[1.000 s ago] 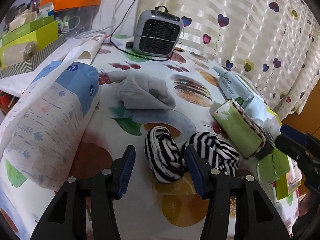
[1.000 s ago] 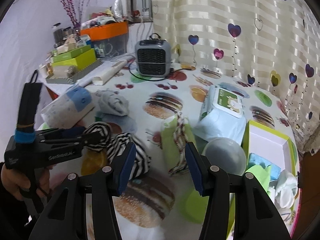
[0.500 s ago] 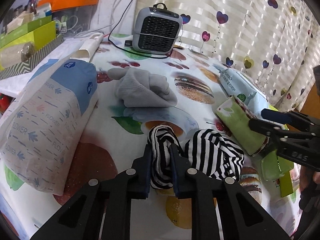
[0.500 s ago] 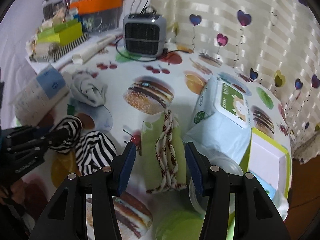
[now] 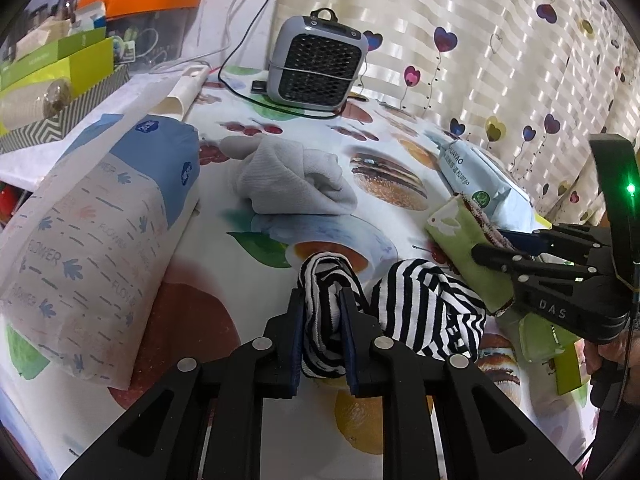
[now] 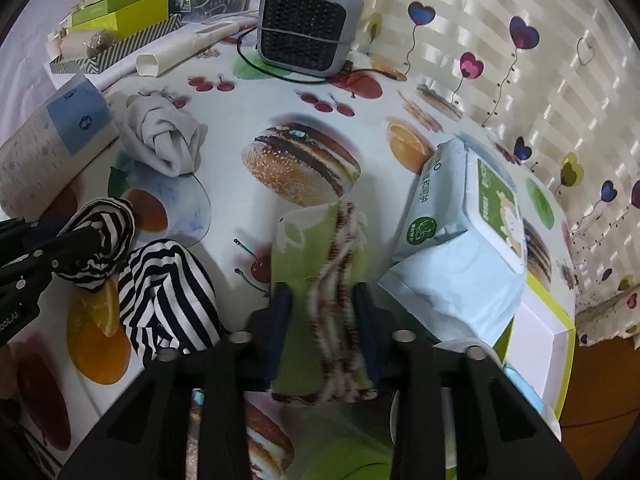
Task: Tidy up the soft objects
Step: 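Grasp the black-and-white striped cloth with the left gripper, then carry the green bundle and striped cloth toward the white tray with both grippers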
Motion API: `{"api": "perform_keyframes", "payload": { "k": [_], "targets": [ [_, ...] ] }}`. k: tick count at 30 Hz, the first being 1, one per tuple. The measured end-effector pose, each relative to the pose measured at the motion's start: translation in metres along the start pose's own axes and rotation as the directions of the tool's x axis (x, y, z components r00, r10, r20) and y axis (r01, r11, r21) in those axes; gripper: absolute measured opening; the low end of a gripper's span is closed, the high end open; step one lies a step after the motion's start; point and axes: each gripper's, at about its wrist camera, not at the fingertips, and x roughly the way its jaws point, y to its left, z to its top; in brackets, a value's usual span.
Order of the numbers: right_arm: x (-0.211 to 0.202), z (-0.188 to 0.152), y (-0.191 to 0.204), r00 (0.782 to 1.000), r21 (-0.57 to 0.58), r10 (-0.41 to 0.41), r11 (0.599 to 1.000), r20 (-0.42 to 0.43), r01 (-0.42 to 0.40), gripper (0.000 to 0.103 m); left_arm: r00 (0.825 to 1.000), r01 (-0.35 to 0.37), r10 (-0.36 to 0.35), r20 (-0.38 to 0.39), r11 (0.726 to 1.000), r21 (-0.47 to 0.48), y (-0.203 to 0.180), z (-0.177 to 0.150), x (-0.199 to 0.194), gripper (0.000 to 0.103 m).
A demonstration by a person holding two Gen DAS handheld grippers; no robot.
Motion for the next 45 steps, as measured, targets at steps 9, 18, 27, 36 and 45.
{"api": "perform_keyframes", "payload": {
  "k": [9, 18, 27, 36, 45],
  "targets": [
    [-0.020, -0.003, 0.003, 0.996, 0.026, 0.028, 0.999, 0.079, -0.030, 0.017, 0.999, 0.001, -0.001, 0.035, 1.000, 0.003, 0.000, -0.002, -0.015, 0.007],
    [-0.062, -0.010, 0.005, 0.978, 0.061, 0.066, 0.995, 0.198, -0.080, 0.017, 0.996, 0.008, -0.008, 0.084, 1.000, 0.010, -0.002, -0.002, -0.042, 0.006],
    [-0.101, -0.029, 0.007, 0.951, 0.091, 0.100, 0.987, 0.293, -0.132, 0.017, 0.991, 0.019, -0.025, 0.134, 0.999, 0.046, -0.021, -0.001, -0.075, 0.006],
    [-0.132, -0.050, 0.002, 0.930, 0.120, 0.106, 0.980, 0.353, -0.157, 0.017, 0.984, 0.029, -0.045, 0.175, 0.995, 0.097, -0.046, -0.004, -0.102, 0.006],
    [-0.154, -0.069, -0.009, 0.914, 0.154, 0.089, 0.975, 0.396, -0.161, 0.017, 0.977, 0.042, -0.069, 0.201, 0.990, 0.134, -0.066, -0.006, -0.119, 0.006]
  ]
}}
